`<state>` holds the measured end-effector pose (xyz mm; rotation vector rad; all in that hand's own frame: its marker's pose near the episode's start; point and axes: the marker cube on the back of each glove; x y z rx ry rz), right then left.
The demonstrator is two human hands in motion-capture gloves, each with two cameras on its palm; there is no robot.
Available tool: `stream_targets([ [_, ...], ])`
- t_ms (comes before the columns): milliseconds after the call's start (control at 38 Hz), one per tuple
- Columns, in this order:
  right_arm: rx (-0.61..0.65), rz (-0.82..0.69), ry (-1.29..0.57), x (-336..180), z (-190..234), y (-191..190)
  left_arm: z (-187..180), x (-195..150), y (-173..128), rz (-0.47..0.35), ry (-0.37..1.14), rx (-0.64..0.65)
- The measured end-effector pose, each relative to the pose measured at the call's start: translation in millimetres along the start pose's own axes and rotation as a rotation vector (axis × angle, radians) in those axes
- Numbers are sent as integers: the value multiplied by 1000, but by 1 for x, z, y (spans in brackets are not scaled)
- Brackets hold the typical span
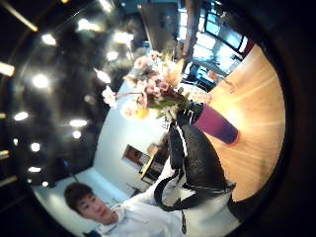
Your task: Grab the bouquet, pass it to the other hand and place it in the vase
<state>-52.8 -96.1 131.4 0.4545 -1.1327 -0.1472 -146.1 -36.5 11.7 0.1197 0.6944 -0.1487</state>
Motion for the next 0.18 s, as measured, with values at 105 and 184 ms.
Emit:
stream_targets([
  [105, -4, 2, 37, 18, -8, -3, -7, 12, 12, 193, 117, 68],
  [184, -22, -5, 61, -15, -7, 11, -8, 25, 15, 361, 274, 70],
])
